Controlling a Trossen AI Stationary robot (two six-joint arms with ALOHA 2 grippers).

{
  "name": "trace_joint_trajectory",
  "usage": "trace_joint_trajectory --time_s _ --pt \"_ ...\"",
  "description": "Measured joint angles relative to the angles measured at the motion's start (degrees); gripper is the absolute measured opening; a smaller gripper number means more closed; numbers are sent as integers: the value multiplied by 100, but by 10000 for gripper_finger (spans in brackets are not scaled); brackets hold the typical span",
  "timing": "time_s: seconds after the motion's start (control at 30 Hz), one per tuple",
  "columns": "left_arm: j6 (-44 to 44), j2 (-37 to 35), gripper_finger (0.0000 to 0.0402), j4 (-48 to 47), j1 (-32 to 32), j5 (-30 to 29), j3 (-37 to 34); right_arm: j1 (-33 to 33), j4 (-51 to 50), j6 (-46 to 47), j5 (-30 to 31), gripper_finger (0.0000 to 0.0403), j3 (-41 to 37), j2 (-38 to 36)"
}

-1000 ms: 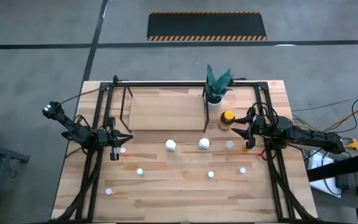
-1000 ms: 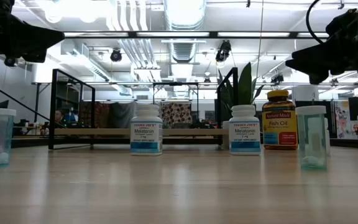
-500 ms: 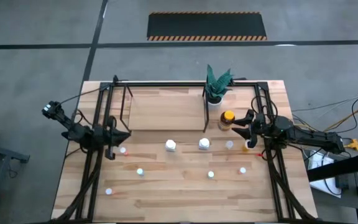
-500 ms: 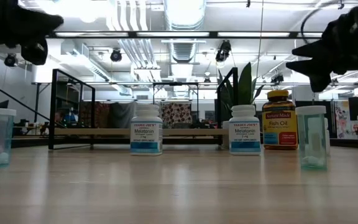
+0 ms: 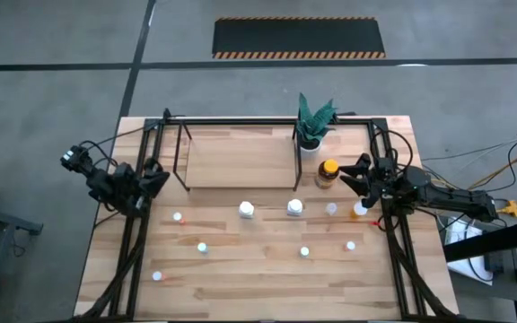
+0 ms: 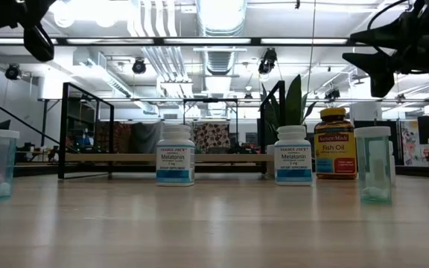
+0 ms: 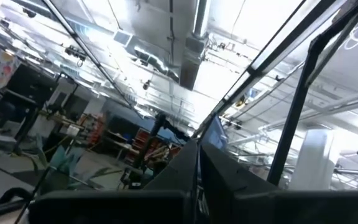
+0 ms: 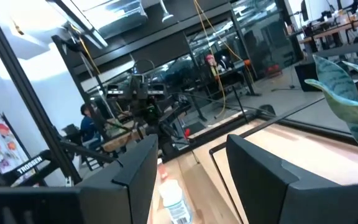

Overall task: Pick and place medicine bottles onto shelf by color
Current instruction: Put the left white medicine bottle on the shelf

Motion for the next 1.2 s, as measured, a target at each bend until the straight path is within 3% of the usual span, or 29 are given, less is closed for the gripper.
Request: trace_joint_trajectory --time_s 0.3,0.47,0.77,0.9,1.07,1.2 --pt "145 89 2 45 0 -123 63 0 11 -4 -2 183 0 0" --pt "400 473 1 75 2 -131 513 0 22 -55 -2 183 0 0" --pt "979 2213 0 18 2 -221 1969 0 57 -2212 7 183 0 0" --pt "1198 3017 0 14 2 -369 2688 0 74 -2185 9 183 0 0" --pt "1459 3995 0 -46 50 -1057 3578 0 306 -2183 27 183 0 0" --pt "1645 4758 0 -42 186 -1148 4155 0 615 -1974 27 183 0 -2"
